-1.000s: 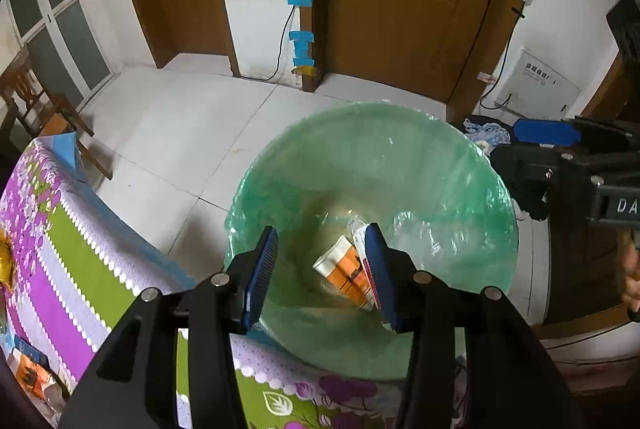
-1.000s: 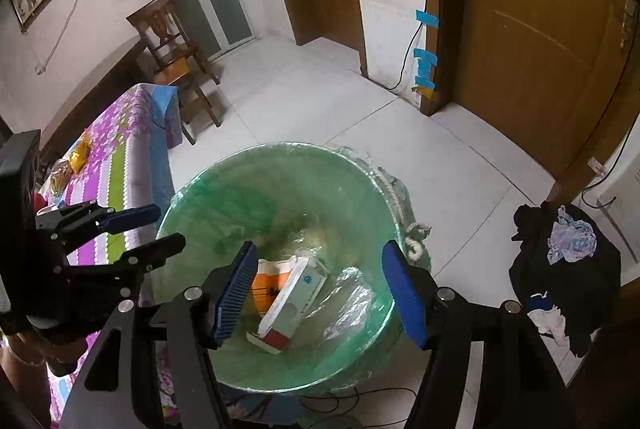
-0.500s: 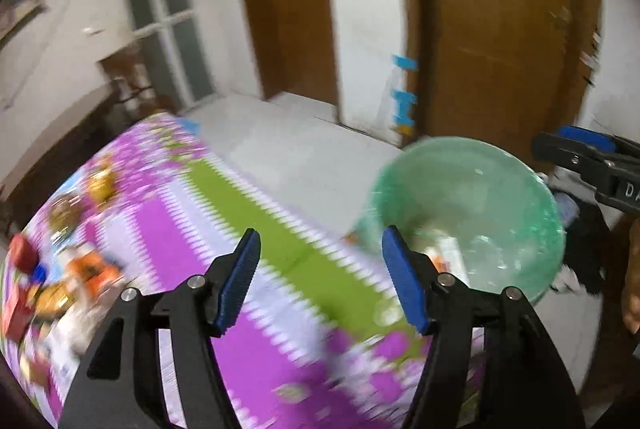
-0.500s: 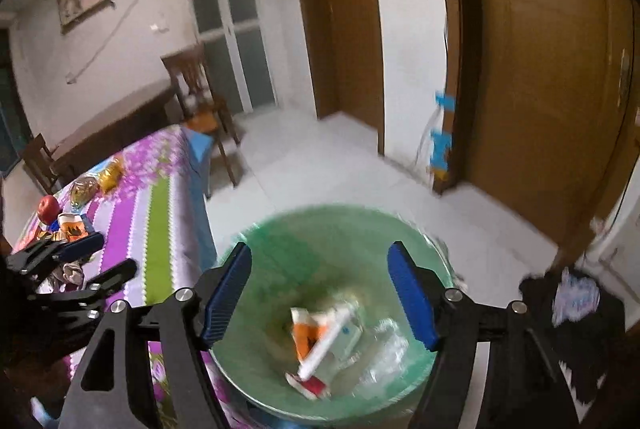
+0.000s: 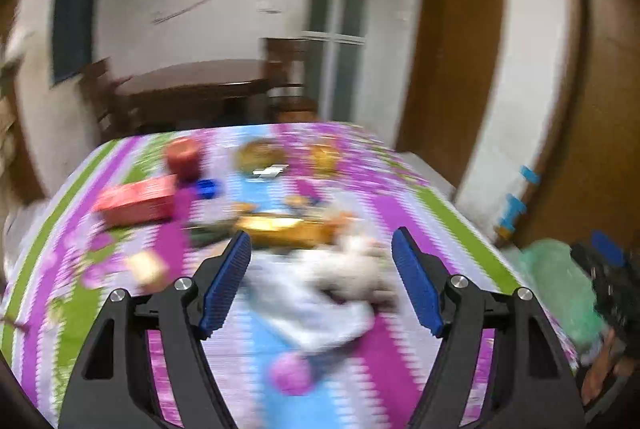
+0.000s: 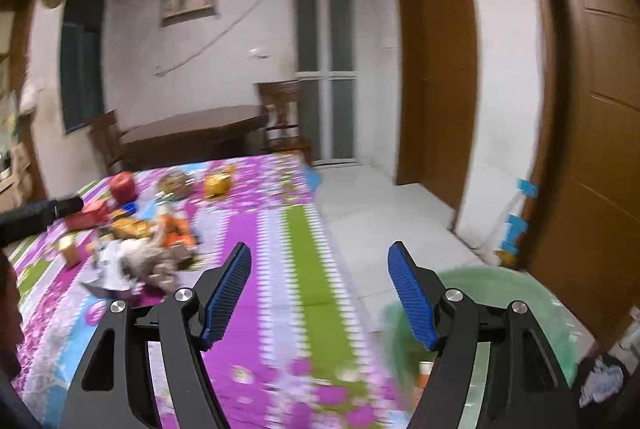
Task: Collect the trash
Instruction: 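Move both tools back to the table toward the remaining items, then grasp the yellow sponge block with the left gripper while the right grasps white wrappers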
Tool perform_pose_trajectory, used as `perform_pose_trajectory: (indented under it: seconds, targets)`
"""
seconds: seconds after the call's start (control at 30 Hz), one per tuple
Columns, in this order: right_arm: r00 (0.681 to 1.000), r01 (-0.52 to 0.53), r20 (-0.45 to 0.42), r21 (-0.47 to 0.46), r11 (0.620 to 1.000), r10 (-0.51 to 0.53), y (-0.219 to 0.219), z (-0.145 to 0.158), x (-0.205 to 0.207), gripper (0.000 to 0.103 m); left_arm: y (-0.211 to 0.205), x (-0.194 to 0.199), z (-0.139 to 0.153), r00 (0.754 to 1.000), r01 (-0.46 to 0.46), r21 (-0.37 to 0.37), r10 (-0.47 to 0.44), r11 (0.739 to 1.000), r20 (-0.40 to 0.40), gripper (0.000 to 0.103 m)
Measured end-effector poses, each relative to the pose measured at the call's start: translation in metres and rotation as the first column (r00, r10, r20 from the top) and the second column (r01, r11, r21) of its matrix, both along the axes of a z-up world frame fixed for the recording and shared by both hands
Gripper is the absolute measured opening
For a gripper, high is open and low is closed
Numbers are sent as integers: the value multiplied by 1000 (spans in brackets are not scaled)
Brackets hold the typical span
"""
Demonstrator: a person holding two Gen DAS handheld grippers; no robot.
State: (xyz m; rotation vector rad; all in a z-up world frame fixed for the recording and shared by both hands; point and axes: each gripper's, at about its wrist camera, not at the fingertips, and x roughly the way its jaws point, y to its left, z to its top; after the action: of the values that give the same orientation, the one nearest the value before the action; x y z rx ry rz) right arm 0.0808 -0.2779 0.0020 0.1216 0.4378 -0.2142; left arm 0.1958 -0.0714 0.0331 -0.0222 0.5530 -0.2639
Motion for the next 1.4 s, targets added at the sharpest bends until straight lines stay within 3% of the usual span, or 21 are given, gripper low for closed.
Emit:
perform_pose_trajectory:
  seconds: [0.2,0.37,0.53,0.67,0.87,1.07,1.2,1.3,1.37,1.4]
  targets:
    - [981,-190,-32,1,982,190,62,-6,36,72,94,17,-3,969,-244,-26,242,970,-43,72]
    - [907,-410,-78,62,910,414,115,-9,67,71,135,36,-27,948,-284,-49,272,958,-167,73]
    - [815,-552,-132,115,826,564,163,-9,100,65,125,57,-47,938,-279,9,275,960,-213,73]
    - [780,-572,-229,115,812,582,188,-17,126,62,126,72,-60,927,-300,39,301,953,-222,75]
    - [718,-570,-322,236,787,617,186,-39,151,55,131,86,-74,910,-318,36,316,947,-270,75]
    - [683,-553,-373,298,778,628,189,-54,167,55,129,89,-80,911,-305,23,299,952,-283,76]
    - [673,-550,-407,283,786,617,198,-59,173,55,128,90,-84,911,-294,-11,277,956,-305,76]
    - [682,-532,-427,268,803,594,204,-60,171,55,127,88,-88,922,-261,-60,231,963,-312,62]
    - [692,-517,-435,258,816,576,206,-60,170,55,127,88,-89,928,-233,-103,189,967,-321,46]
    - [697,-509,-439,254,822,567,207,-61,170,55,126,88,-90,929,-226,-111,180,968,-323,46]
